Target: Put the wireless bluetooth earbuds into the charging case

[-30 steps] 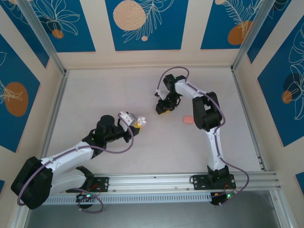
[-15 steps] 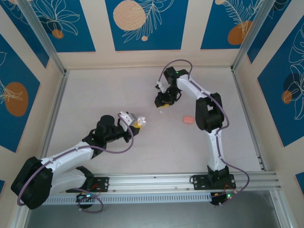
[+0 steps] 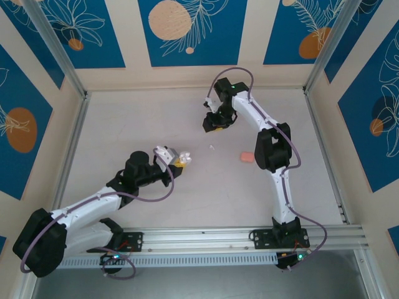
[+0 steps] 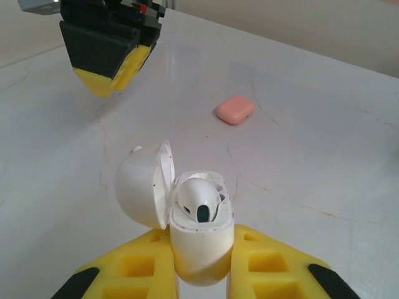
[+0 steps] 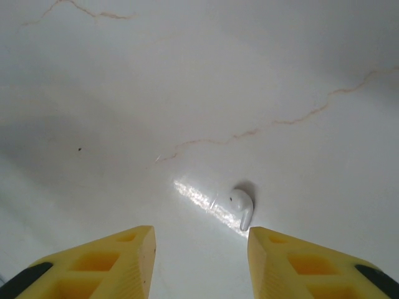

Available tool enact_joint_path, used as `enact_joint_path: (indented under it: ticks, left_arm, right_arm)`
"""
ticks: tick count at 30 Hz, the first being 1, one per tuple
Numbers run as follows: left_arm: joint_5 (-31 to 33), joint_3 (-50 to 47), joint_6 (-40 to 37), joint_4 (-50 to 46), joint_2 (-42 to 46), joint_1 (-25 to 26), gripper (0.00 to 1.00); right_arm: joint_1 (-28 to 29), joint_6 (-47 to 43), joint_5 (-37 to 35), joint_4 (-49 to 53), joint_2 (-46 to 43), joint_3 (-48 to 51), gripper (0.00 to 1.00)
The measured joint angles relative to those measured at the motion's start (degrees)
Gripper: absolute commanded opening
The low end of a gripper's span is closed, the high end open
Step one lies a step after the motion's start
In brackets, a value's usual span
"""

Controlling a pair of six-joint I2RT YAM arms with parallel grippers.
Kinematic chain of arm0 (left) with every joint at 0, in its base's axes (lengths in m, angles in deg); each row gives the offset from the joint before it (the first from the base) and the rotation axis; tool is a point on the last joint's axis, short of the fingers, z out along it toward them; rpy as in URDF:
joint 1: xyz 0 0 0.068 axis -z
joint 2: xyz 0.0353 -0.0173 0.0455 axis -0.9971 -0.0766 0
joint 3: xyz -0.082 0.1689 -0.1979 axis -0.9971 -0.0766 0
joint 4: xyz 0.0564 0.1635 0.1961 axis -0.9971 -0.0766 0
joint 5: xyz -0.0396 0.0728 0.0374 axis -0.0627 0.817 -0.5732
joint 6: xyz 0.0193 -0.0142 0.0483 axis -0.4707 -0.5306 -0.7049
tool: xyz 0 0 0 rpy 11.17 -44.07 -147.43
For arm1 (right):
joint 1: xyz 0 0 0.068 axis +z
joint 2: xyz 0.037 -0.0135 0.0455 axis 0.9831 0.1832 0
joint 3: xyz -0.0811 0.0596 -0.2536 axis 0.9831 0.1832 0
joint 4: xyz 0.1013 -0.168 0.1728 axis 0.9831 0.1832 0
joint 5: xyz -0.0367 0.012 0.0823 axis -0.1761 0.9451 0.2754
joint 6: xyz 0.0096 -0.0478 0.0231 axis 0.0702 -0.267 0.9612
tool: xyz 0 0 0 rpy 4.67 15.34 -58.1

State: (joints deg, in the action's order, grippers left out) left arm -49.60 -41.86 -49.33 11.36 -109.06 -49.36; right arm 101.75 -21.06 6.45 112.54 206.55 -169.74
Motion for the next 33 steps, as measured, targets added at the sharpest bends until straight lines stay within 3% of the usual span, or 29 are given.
enact_joint_path:
  ticks: [33]
  left_arm:
    - [1.05,-0.2,0.07,-1.09,0.81,0.0,0.18]
  right_arm:
    - [2.67,-5.55,-7.93,4.87,9.46,-2.14,0.43]
